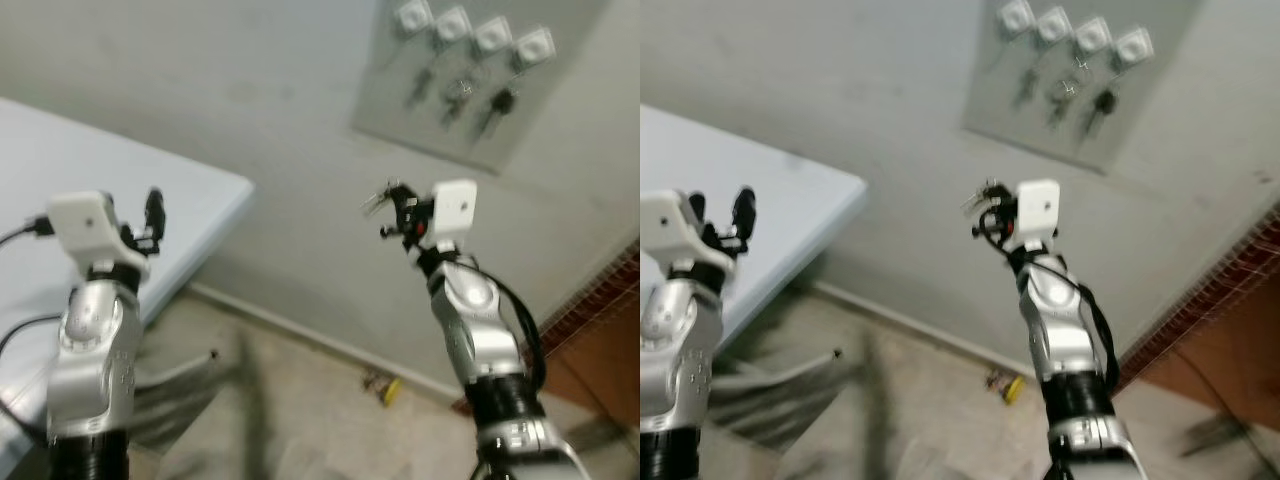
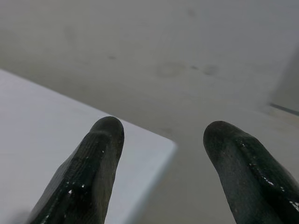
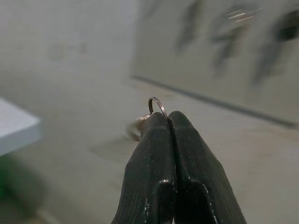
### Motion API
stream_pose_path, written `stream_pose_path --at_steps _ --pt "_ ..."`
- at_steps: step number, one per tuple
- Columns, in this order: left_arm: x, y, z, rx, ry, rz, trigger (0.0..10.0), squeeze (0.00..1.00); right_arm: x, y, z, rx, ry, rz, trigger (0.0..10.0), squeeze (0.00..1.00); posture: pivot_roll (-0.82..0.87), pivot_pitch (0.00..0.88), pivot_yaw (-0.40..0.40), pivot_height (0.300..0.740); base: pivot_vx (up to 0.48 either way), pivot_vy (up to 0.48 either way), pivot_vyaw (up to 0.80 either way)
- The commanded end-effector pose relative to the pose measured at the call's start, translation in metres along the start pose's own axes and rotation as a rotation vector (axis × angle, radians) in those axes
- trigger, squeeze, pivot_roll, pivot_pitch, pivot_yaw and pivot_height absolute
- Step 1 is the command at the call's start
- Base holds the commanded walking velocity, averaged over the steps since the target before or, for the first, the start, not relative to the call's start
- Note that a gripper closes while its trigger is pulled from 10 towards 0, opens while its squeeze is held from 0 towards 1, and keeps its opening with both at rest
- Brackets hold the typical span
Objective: Hang keys on a hook
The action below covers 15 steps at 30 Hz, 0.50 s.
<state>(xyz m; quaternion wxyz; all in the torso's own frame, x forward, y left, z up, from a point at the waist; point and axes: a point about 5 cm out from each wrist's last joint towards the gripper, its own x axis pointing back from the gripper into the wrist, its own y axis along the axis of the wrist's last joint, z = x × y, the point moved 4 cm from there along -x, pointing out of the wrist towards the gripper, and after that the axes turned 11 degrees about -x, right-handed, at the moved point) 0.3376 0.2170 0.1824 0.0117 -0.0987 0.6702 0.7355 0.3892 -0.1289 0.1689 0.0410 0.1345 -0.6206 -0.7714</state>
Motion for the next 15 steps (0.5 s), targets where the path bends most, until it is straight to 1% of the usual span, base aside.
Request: stream_pose_path --at_steps 1,5,6,7,12,13,14,15 --pt "0.000 0.005 0.006 -0.018 0.016 -0.011 10.0 0.00 -0.003 0.005 0.006 -0.011 0.014 -0.020 10.0 0.00 -0.01 0.000 -0.082 0.724 0.000 0.000 -0.76" --pt "0.001 0.003 0.005 -0.019 0.013 0.004 10.0 0.00 -0.003 0.005 0.007 -0.033 0.021 -0.020 10.0 0.00 -0.01 0.000 -0.082 0.724 0.000 0.000 -0.58" --pt "0.001 0.000 0.002 -0.026 -0.006 0.030 10.0 0.00 -0.003 0.001 0.006 -0.057 0.003 0.014 10.0 0.00 -0.01 0.000 -0.082 0.724 0.000 0.000 0.00" --pt "0.002 -0.001 0.001 -0.028 -0.010 0.037 10.0 0.00 -0.003 0.000 0.005 -0.063 -0.002 0.024 10.0 0.00 -0.01 0.000 -0.082 0.724 0.000 0.000 0.00" --pt "0.002 -0.002 0.000 -0.029 -0.013 0.042 10.0 0.00 -0.003 -0.001 0.005 -0.067 -0.005 0.029 10.0 0.00 -0.01 0.000 -0.082 0.724 0.000 0.000 0.00" --pt "0.002 -0.005 -0.001 -0.016 -0.025 0.065 10.0 0.00 -0.001 -0.005 0.004 -0.093 -0.027 0.071 10.0 0.00 -0.02 0.000 -0.075 0.724 0.000 0.000 0.00" --pt "0.003 -0.007 -0.001 -0.012 -0.028 0.082 10.0 0.00 0.000 -0.008 0.007 -0.127 -0.019 0.106 10.0 0.00 -0.03 0.000 -0.073 0.724 0.000 0.000 0.00" --pt "0.002 -0.007 -0.001 -0.014 -0.027 0.082 10.0 0.00 0.001 -0.008 0.006 -0.125 -0.036 0.104 10.0 0.00 -0.03 0.000 -0.072 0.724 0.000 0.000 0.00"
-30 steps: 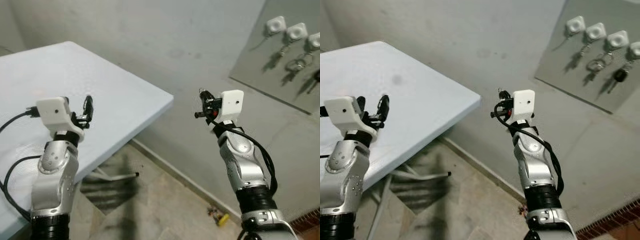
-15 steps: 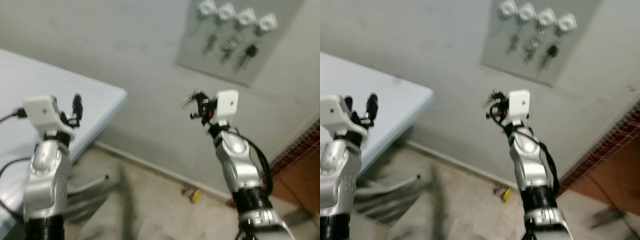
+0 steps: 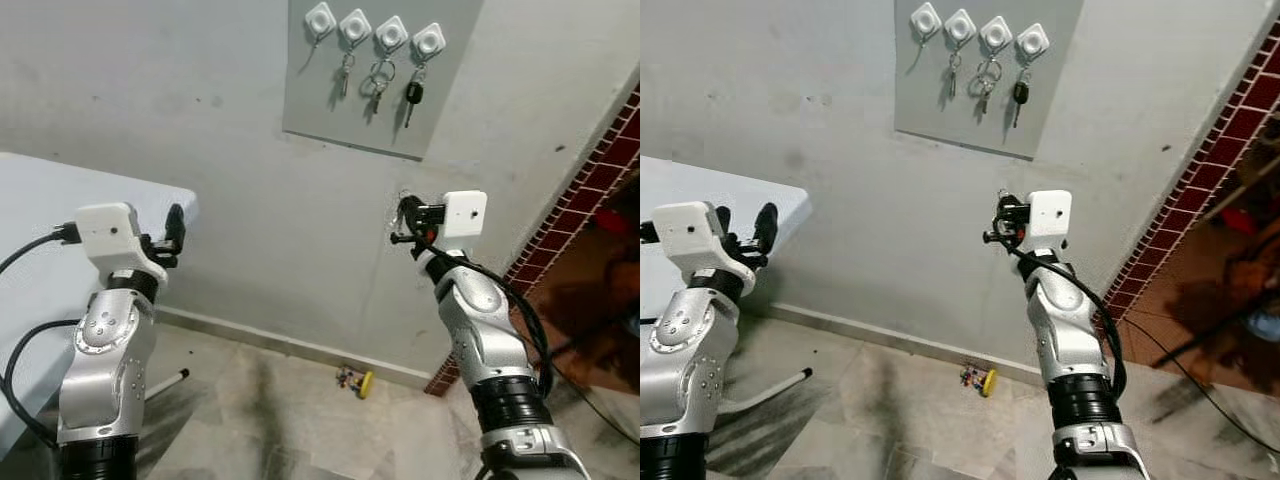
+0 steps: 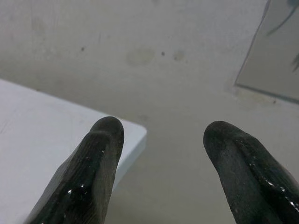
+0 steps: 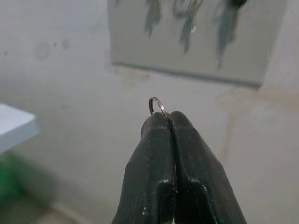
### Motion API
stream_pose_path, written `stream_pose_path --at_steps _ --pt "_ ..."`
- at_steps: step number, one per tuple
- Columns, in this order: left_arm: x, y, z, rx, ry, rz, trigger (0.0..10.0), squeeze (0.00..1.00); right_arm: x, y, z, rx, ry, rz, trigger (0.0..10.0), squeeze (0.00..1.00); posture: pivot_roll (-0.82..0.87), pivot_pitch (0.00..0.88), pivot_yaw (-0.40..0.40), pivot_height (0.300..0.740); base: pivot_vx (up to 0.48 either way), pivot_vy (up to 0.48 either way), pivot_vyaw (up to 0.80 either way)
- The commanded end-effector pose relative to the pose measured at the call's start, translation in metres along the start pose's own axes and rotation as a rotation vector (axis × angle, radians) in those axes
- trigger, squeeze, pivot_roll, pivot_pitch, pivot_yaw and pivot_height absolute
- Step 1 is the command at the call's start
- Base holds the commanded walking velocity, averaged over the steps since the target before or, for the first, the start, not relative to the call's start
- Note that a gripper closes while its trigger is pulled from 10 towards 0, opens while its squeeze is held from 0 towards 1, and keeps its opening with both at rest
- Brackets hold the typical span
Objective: Hang keys on a hook
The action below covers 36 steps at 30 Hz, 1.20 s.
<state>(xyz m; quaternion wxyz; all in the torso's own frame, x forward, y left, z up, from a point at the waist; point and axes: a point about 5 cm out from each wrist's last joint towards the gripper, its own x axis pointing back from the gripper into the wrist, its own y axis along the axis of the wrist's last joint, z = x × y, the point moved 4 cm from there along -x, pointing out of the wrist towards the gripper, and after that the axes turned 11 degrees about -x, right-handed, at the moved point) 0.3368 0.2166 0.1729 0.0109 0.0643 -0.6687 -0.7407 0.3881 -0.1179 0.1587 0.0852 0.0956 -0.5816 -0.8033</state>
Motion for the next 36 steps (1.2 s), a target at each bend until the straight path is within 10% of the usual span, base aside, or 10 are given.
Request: stream_pose_path --at_steps 1,17,36 --pt "0.000 0.002 0.000 -0.001 -0.005 0.003 10.0 0.00 0.001 0.005 -0.002 -0.011 -0.025 -0.001 10.0 0.00 -0.03 0.000 -0.072 0.724 0.000 0.000 0.00" --pt "0.001 0.007 -0.006 0.014 -0.055 -0.008 10.0 0.00 0.012 0.014 0.011 -0.007 0.124 -0.030 10.0 0.00 -0.04 0.000 -0.072 0.724 0.046 0.000 0.00" --pt "0.002 0.009 -0.010 0.030 -0.081 -0.017 10.0 0.00 0.012 0.022 0.014 -0.015 0.145 -0.062 10.0 0.00 -0.03 0.000 -0.074 0.724 0.449 0.000 0.00"
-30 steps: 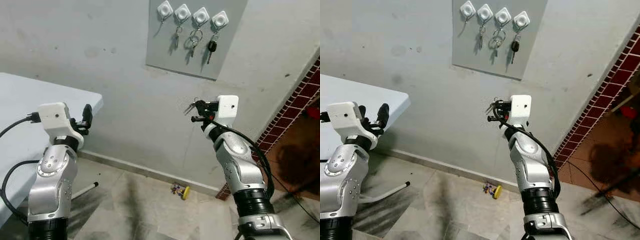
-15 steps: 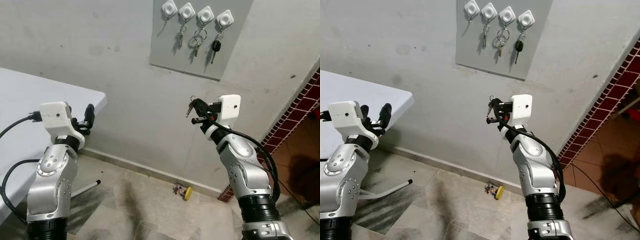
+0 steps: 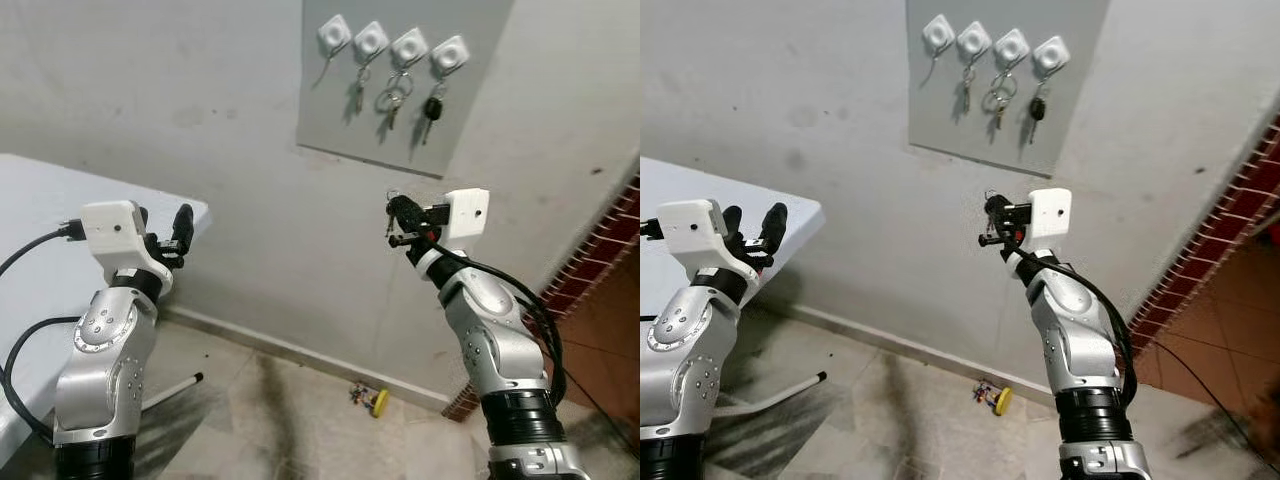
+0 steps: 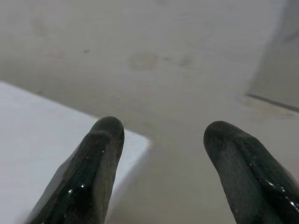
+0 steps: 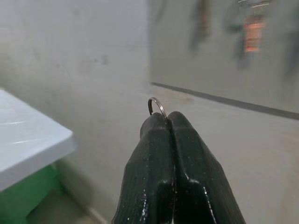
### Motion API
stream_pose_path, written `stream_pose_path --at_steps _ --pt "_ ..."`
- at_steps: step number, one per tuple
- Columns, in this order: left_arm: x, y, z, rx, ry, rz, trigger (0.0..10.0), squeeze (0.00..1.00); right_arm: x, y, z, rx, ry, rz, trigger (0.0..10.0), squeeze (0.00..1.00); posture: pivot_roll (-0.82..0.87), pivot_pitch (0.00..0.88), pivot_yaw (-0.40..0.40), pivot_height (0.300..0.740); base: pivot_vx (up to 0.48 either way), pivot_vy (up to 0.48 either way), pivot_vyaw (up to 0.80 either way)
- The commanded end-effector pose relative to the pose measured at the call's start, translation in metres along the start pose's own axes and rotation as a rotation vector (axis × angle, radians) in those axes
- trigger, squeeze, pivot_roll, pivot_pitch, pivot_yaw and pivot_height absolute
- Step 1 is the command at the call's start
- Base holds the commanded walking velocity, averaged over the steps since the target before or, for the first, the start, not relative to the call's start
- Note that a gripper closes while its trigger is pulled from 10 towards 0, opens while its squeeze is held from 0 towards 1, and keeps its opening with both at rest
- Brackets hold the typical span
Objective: Hang keys on a hook
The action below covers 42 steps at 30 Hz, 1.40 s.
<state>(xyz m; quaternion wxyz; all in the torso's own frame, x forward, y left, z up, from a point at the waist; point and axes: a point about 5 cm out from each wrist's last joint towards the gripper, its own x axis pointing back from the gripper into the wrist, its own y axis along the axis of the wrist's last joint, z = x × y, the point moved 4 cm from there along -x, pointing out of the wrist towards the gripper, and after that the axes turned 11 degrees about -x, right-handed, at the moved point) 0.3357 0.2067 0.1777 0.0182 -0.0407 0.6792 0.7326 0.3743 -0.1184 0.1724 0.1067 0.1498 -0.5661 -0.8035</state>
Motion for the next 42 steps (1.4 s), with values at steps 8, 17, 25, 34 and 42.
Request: stream_pose_path --at_steps 8,17,25,34,42 --pt "0.001 0.002 -0.002 0.009 -0.004 -0.006 10.0 0.00 -0.002 0.006 0.009 0.010 0.045 -0.019 10.0 0.00 -0.02 0.000 -0.082 0.724 0.480 0.000 0.00" --pt "0.003 0.001 -0.002 0.017 0.002 -0.004 10.0 0.00 -0.002 0.006 0.011 0.014 0.065 -0.013 10.0 0.00 -0.02 0.000 -0.091 0.724 0.453 0.000 0.00" --pt "0.002 0.005 -0.008 0.011 0.000 -0.027 10.0 0.00 -0.002 0.006 0.012 0.016 0.079 -0.009 10.0 0.00 -0.02 0.000 -0.094 0.724 0.077 0.000 0.00" --pt "-0.007 0.012 -0.027 -0.019 -0.058 -0.049 10.0 0.00 -0.005 0.008 0.015 0.023 0.094 -0.009 10.0 0.00 -0.02 0.000 -0.096 0.724 0.000 0.000 0.00" --pt "-0.012 0.027 -0.062 -0.167 -0.220 -0.102 10.0 0.00 -0.014 0.023 0.028 0.033 0.157 -0.052 10.0 0.00 -0.04 0.000 -0.080 0.724 0.000 0.000 0.00"
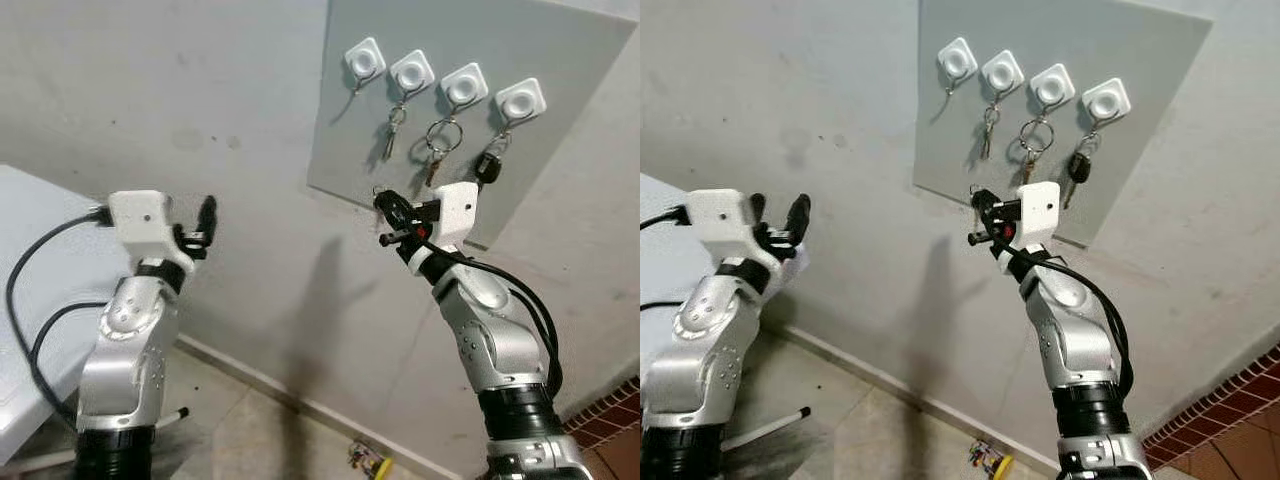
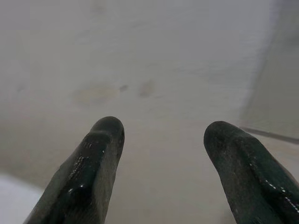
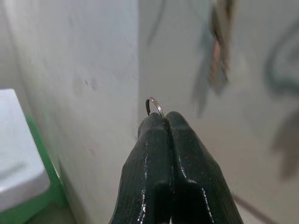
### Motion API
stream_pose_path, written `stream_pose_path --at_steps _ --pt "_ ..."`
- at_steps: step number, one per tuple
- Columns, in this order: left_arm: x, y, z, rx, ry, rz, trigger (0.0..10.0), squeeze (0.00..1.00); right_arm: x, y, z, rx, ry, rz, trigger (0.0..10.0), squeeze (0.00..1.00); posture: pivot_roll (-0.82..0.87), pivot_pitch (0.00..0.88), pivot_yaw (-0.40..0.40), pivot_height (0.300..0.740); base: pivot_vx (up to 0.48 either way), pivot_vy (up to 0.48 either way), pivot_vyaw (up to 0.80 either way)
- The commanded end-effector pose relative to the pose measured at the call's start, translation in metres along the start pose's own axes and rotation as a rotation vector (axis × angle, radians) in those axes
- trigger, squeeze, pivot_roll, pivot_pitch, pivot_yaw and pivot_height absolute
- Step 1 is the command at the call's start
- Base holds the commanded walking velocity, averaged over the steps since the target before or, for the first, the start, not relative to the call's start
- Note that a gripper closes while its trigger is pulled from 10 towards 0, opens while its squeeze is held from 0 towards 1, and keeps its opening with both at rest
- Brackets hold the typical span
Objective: Hang keys on a hook
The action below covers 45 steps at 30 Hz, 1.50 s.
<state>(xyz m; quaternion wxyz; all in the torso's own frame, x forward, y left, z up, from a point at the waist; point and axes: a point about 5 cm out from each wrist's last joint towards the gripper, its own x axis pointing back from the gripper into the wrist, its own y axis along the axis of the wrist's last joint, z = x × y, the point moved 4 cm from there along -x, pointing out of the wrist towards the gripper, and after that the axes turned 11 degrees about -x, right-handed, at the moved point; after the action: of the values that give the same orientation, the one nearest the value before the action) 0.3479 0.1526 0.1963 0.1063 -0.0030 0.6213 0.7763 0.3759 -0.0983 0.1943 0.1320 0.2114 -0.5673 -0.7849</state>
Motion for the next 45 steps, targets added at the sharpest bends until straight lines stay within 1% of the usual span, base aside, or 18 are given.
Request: stream_pose_path --at_steps 1,3,5,7,10,14,17,20,26,28,37,40,45 --pt "-0.003 0.008 -0.010 -0.048 -0.057 -0.025 10.0 0.00 -0.006 0.011 0.006 0.003 0.033 -0.034 10.0 0.00 -0.03 0.000 -0.079 0.724 0.000 0.000 0.00" --pt "-0.004 0.016 -0.014 -0.098 -0.104 -0.044 10.0 0.00 -0.011 0.016 0.012 0.001 0.054 -0.048 10.0 0.00 -0.03 0.000 -0.077 0.724 0.000 0.000 0.00" --pt "-0.005 0.019 -0.015 -0.110 -0.115 -0.057 10.0 0.00 -0.014 0.018 0.015 0.001 0.066 -0.056 10.0 0.00 -0.03 0.000 -0.076 0.724 0.000 0.000 0.00" --pt "-0.006 0.024 -0.014 -0.103 -0.122 -0.067 10.0 0.00 -0.022 0.024 0.024 -0.009 0.100 -0.075 10.0 0.00 -0.03 0.000 -0.072 0.724 0.000 0.000 0.00" --pt "-0.007 0.028 -0.014 -0.104 -0.132 -0.074 10.0 0.00 -0.030 0.033 0.032 -0.022 0.127 -0.101 10.0 0.00 -0.03 0.000 -0.070 0.724 0.000 0.000 0.00" --pt "-0.008 0.032 -0.016 -0.105 -0.143 -0.084 10.0 0.00 -0.037 0.040 0.039 -0.039 0.146 -0.126 10.0 0.00 -0.03 0.000 -0.070 0.724 0.000 0.000 0.00" --pt "-0.008 0.036 -0.016 -0.106 -0.151 -0.093 10.0 0.00 -0.046 0.049 0.048 -0.069 0.162 -0.152 10.0 0.00 -0.03 0.000 -0.070 0.724 0.000 0.000 0.00" --pt "-0.008 0.039 -0.015 -0.100 -0.150 -0.100 10.0 0.00 -0.053 0.055 0.053 -0.099 0.169 -0.166 10.0 0.00 -0.02 0.000 -0.070 0.724 0.000 0.000 0.00" --pt "-0.009 0.043 -0.014 -0.097 -0.153 -0.106 10.0 0.00 -0.063 0.063 0.054 -0.159 0.156 -0.188 10.0 0.00 -0.02 0.000 -0.073 0.724 0.000 0.000 0.00" --pt "-0.009 0.045 -0.013 -0.096 -0.153 -0.110 10.0 0.00 -0.066 0.066 0.051 -0.197 0.132 -0.192 10.0 0.00 -0.02 0.000 -0.073 0.724 0.000 0.000 0.00" --pt "-0.008 0.047 -0.013 -0.095 -0.155 -0.110 10.0 0.00 -0.070 0.070 0.049 -0.239 0.117 -0.201 10.0 0.00 -0.02 0.000 -0.073 0.724 0.000 0.000 0.00" --pt "-0.009 0.049 -0.015 -0.098 -0.165 -0.119 10.0 0.00 -0.074 0.073 0.046 -0.297 0.079 -0.196 10.0 0.00 -0.02 0.000 -0.072 0.724 0.000 0.000 0.00" --pt "-0.010 0.051 -0.016 -0.097 -0.171 -0.120 10.0 0.00 -0.078 0.075 0.045 -0.326 0.065 -0.196 10.0 0.00 -0.02 0.000 -0.071 0.724 0.000 0.000 0.00"
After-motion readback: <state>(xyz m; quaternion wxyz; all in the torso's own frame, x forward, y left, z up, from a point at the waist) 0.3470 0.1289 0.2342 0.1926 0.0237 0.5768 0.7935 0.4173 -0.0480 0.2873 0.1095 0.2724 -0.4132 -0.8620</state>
